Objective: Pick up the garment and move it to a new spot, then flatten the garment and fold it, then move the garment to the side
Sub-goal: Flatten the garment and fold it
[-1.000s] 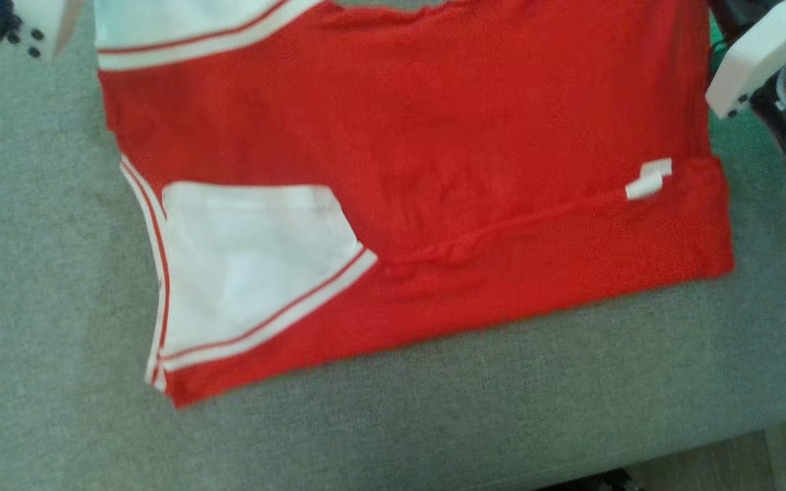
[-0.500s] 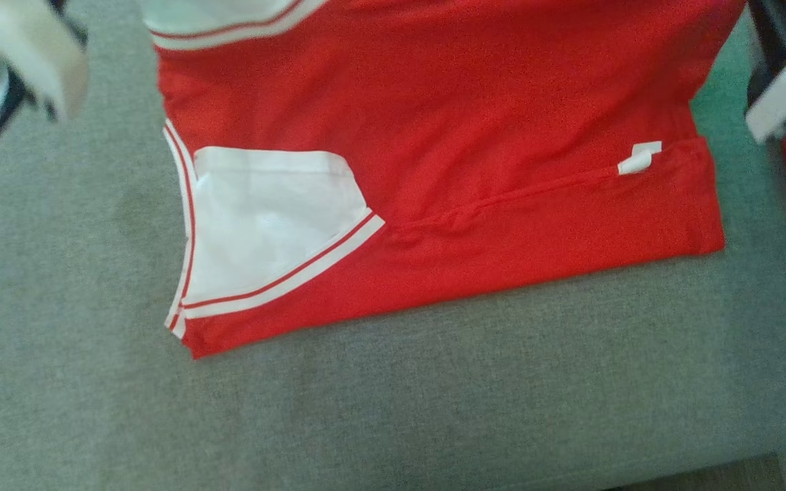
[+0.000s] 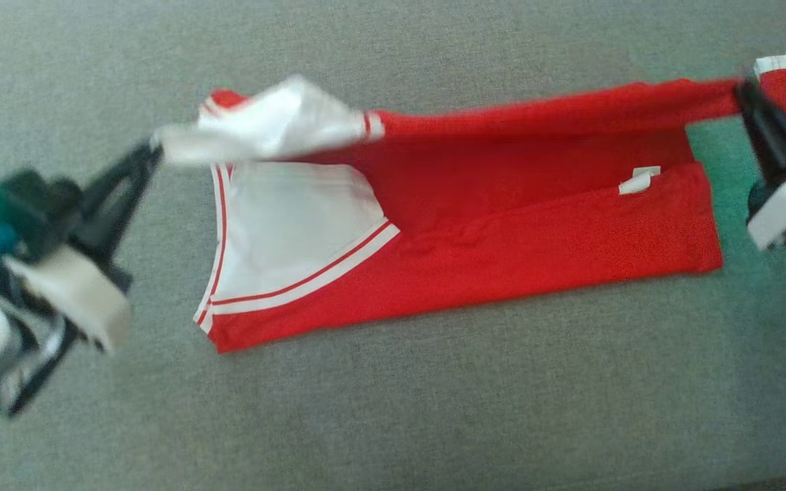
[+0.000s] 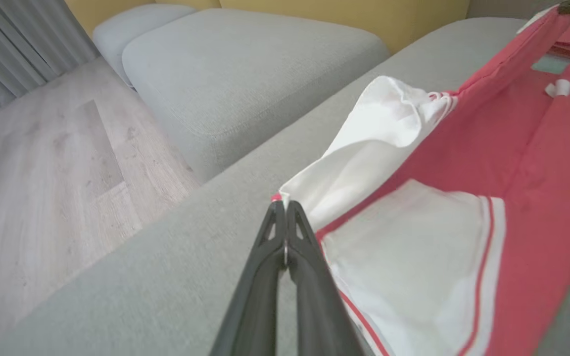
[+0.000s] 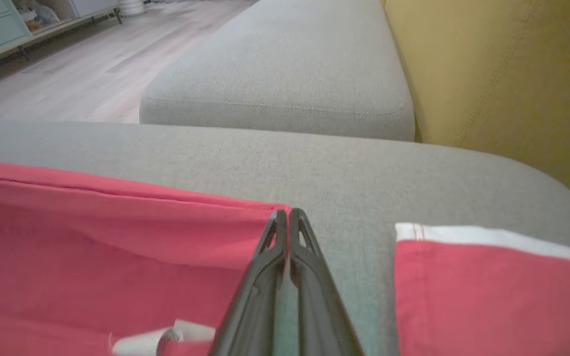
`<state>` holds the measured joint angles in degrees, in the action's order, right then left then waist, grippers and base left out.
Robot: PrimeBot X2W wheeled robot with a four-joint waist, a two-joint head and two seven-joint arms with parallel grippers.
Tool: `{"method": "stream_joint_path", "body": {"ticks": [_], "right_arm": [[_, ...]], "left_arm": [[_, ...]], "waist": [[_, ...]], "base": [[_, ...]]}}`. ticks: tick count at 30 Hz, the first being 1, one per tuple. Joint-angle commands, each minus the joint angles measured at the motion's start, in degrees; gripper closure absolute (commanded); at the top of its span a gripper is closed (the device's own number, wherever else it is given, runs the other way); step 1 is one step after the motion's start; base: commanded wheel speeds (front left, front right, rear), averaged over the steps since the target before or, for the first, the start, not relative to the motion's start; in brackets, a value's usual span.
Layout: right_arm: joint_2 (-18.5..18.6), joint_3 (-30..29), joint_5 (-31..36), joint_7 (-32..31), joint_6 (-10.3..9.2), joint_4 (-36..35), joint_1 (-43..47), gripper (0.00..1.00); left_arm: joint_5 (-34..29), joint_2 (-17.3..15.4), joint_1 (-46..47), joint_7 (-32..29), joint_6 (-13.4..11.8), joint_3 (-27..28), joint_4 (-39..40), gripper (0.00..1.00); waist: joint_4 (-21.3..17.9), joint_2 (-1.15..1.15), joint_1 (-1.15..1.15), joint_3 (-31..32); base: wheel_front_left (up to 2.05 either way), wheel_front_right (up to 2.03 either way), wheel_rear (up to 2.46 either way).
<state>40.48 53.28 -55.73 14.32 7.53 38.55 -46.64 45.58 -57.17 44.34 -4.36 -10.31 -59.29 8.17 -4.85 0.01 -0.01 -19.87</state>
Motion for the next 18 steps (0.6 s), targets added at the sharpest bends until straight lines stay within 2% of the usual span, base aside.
{"method": "stream_joint_path", "body": {"ticks": [1, 5, 9, 17, 18], "right_arm": [[2.7, -1.4, 1.2, 0.7, -0.04, -1.5, 3.6, 1.0], [3.3, -4.4, 3.1, 0.7, -0.04, -3.4, 8.2, 1.0], [3.3, -6.9, 4.5, 0.6, -0.04, -4.7, 12.2, 1.0], [0.2, -11.3, 7.5, -1.4, -0.04, -5.0, 16.7, 1.0], [-0.3, -11.9, 7.7, -1.5, -0.04, -4.9, 17.2, 0.8]], "left_arm": [[0.6, -3.8, -1.3, 1.4, -2.2, 2.6, 2.7, 1.0], [1.4, -4.5, -5.9, 3.0, -4.8, 1.3, 5.1, 1.0], [2.2, -4.1, -9.2, 4.1, -6.3, 0.1, 6.5, 1.0], [3.7, 1.3, -13.2, 6.8, -7.8, -1.9, 3.9, 1.0], [4.0, 2.3, -13.7, 7.6, -8.2, -1.8, 3.1, 1.0]], "waist": [[0.4, -0.01, 0.01, 0.4], [0.9, -0.01, 0.01, 0.9], [1.1, -0.01, 0.01, 1.5], [1.1, -0.01, 0.01, 2.0], [1.1, -0.01, 0.01, 2.2]], "base": [[0.0, 0.0, 0.0], [0.0, 0.0, 0.0], [0.0, 0.0, 0.0], [0.0, 0.0, 0.0], [0.0, 0.0, 0.0]]}}
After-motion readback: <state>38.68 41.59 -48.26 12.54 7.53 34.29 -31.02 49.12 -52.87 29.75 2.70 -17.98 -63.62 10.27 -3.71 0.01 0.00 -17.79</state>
